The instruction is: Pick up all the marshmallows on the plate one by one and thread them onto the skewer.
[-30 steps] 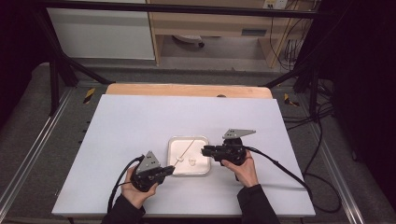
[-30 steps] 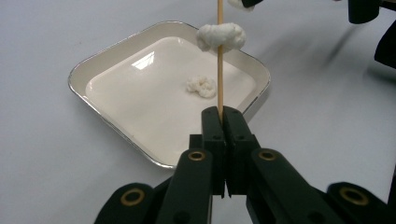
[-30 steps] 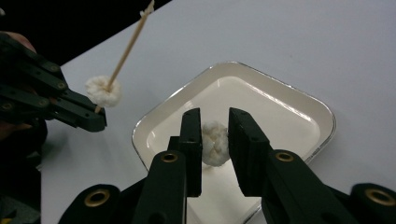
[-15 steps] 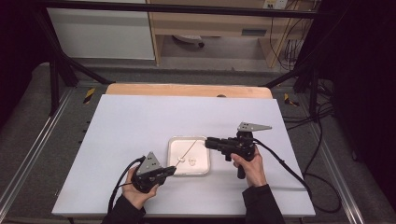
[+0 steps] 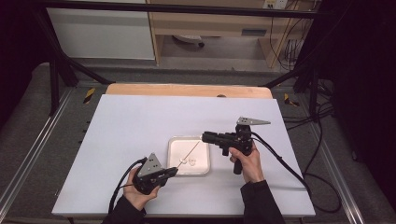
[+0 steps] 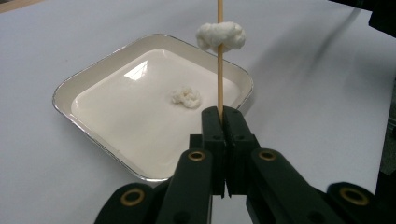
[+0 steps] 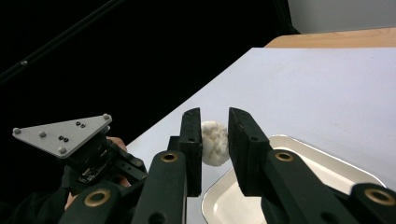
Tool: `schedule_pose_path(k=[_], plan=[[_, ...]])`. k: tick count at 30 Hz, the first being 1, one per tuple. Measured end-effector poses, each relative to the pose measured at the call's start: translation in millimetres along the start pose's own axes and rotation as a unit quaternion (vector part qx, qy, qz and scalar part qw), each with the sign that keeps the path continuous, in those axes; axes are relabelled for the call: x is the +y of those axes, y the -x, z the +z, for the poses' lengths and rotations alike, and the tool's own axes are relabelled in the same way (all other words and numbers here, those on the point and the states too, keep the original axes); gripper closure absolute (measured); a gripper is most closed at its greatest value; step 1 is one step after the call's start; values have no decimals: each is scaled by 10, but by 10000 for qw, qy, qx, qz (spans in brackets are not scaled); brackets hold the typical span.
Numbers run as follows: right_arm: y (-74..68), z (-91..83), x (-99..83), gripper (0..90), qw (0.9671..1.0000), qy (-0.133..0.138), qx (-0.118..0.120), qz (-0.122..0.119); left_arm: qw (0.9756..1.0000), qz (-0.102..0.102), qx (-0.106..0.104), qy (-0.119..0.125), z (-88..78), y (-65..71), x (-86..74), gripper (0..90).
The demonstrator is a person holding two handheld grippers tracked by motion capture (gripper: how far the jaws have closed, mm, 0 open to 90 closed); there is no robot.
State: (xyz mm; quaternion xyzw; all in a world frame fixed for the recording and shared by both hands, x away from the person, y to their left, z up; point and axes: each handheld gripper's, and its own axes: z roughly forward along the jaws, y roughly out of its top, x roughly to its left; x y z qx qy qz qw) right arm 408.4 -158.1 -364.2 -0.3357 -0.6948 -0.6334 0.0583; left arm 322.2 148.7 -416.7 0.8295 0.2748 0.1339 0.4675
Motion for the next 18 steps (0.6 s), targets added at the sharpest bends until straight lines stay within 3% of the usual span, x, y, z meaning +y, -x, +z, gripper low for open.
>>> schedule_pose_path(k=[18], plan=[[11,78,-66,769,9994,-288,144,142,9999,136,-50,-64,15,9,-4,885]])
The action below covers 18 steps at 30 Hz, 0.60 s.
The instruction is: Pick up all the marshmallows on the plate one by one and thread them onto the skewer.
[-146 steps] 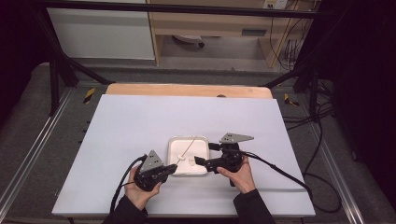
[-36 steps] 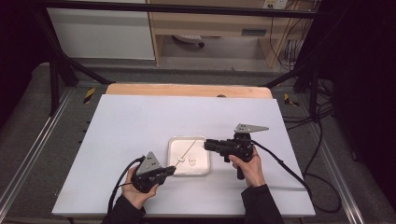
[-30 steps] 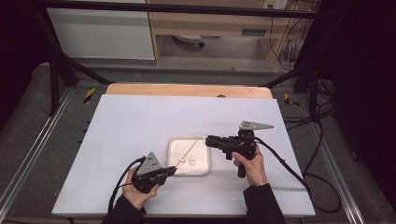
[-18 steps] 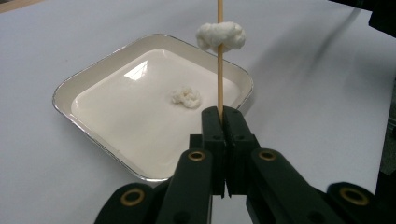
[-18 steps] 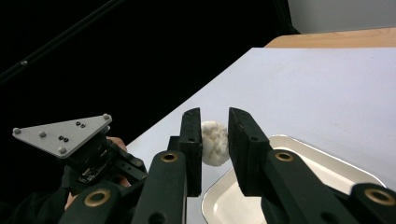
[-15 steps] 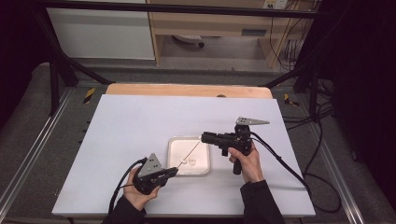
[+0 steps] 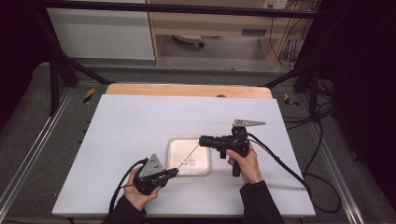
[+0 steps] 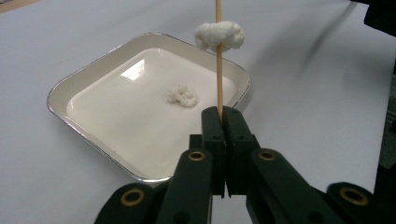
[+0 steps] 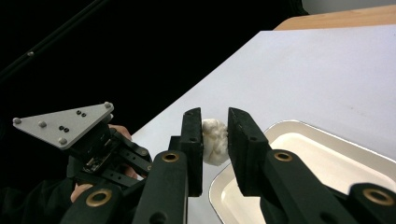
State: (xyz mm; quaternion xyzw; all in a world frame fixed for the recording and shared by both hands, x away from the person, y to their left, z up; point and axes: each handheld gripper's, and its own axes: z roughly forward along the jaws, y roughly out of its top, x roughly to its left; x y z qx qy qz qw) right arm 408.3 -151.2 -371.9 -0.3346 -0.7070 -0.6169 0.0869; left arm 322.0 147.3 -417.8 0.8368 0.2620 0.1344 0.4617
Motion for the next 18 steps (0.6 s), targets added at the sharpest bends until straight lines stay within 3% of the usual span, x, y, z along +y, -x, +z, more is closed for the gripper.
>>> schedule_pose_path(k=[9,18], plan=[[5,46,-47,787,9999,-131,5,33,9995,231,57,-200,32,25,-2,885],[-1,94,-100,799,9997,-202,93,69,9993,256,81,-273,52,35,-10,886]])
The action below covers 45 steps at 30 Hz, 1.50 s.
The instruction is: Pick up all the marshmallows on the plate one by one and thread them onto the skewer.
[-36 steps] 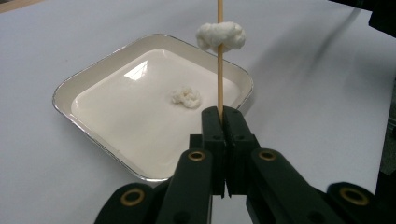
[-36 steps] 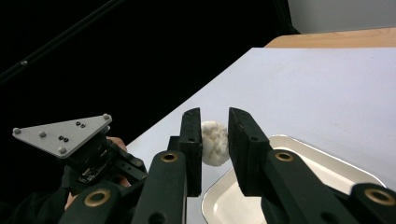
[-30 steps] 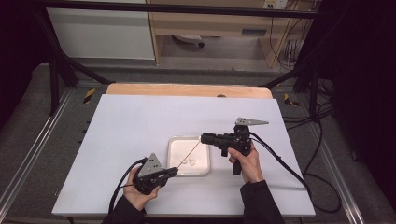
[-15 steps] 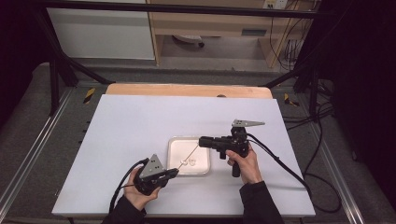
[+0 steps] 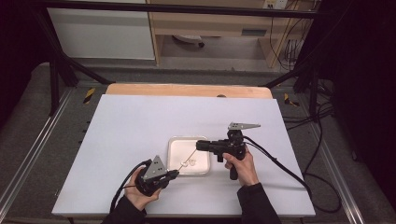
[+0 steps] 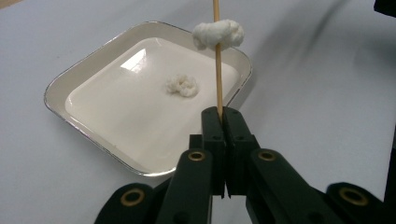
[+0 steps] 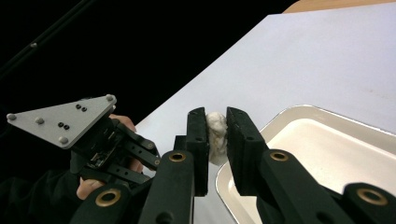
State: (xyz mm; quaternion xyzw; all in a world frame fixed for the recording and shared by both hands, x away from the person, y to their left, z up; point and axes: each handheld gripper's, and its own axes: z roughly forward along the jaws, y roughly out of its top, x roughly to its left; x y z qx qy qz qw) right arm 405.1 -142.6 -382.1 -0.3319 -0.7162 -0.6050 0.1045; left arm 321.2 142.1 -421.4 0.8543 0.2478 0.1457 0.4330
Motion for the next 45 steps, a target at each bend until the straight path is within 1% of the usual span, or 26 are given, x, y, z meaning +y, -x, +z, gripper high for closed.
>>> schedule_pose_path(k=[2,6,12,22,23,24,25,26,27,28,29,30,33,34,35,36,39,41,45], plan=[[0,11,-14,803,10000,-37,41,-9,10000,9,11,-23,4,0,-2,886],[-8,36,-48,807,9999,-94,44,-34,10000,-11,0,-37,12,4,-1,887],[-25,65,-87,815,9999,-44,73,-80,10000,-51,-49,-45,29,15,-1,887],[-46,86,-135,820,9998,-137,23,-150,9999,-15,-57,-105,72,39,0,887],[-46,88,-142,820,9997,-159,15,-176,10000,-17,-61,-64,71,38,2,887],[-50,94,-150,820,9996,-210,14,-169,9998,-73,-127,99,51,36,26,887],[-50,137,-179,818,9988,-439,65,-185,9999,-43,-88,130,37,46,70,888],[-54,202,-228,816,9980,-593,90,-201,9999,60,64,65,36,65,102,888],[-71,249,-261,817,9978,-598,75,-264,9999,27,130,68,50,76,96,888],[-83,272,-259,816,9979,-557,44,-321,9999,-76,71,78,63,65,76,887],[-88,287,-240,815,9973,-646,11,-358,9999,-143,24,84,68,46,63,887],[-100,299,-231,815,9967,-686,-19,-424,9998,-174,26,89,60,34,62,887],[-101,329,-244,805,9976,-604,14,-345,9997,-216,35,133,39,21,72,887],[-99,336,-250,796,9977,-584,-19,-337,9996,-229,45,134,40,20,71,887],[-98,339,-252,764,9979,-546,-51,-357,9995,-257,32,152,39,19,69,887],[-101,338,-252,726,9980,-469,-132,-407,9995,-266,41,159,34,16,66,887],[-130,285,-220,631,9977,-320,-277,-527,9994,-306,54,148,28,-4,57,887],[-146,238,-197,562,9971,-201,-390,-621,9993,-351,50,129,30,-21,51,886],[-132,151,-190,448,9952,-146,-654,-713,9991,-413,62,116,26,-36,40,887]])
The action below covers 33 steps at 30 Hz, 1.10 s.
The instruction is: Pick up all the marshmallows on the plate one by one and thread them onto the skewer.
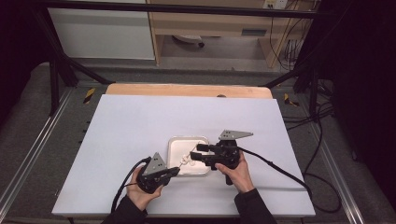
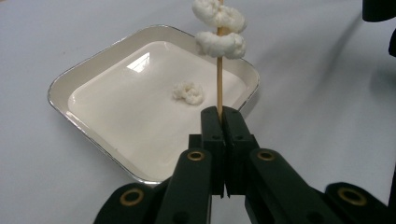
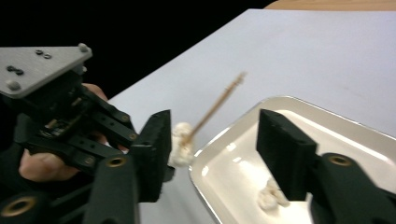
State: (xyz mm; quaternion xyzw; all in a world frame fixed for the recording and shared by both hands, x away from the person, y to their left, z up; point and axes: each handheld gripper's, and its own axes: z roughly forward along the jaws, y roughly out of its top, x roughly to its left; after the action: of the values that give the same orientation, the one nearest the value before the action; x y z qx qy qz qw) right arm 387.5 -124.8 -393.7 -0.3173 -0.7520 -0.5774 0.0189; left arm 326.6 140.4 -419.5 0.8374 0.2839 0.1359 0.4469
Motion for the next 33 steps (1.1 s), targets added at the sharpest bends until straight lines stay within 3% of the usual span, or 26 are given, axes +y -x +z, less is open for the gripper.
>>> schedule_pose_path(k=[6,13,23,33], plan=[[70,-94,-69,251,9990,-88,-429,-121,9999,-101,4,-31,-20,-45,-14,885],[159,-169,-139,94,9964,-255,-765,-249,9998,-179,24,-56,-56,-92,-25,885],[198,-156,-174,43,9925,-522,-1050,-359,9996,-258,37,-52,-113,-155,-39,885],[176,-28,-140,12,9894,-740,-1154,-473,9995,-296,40,-42,-152,-207,-43,885]])
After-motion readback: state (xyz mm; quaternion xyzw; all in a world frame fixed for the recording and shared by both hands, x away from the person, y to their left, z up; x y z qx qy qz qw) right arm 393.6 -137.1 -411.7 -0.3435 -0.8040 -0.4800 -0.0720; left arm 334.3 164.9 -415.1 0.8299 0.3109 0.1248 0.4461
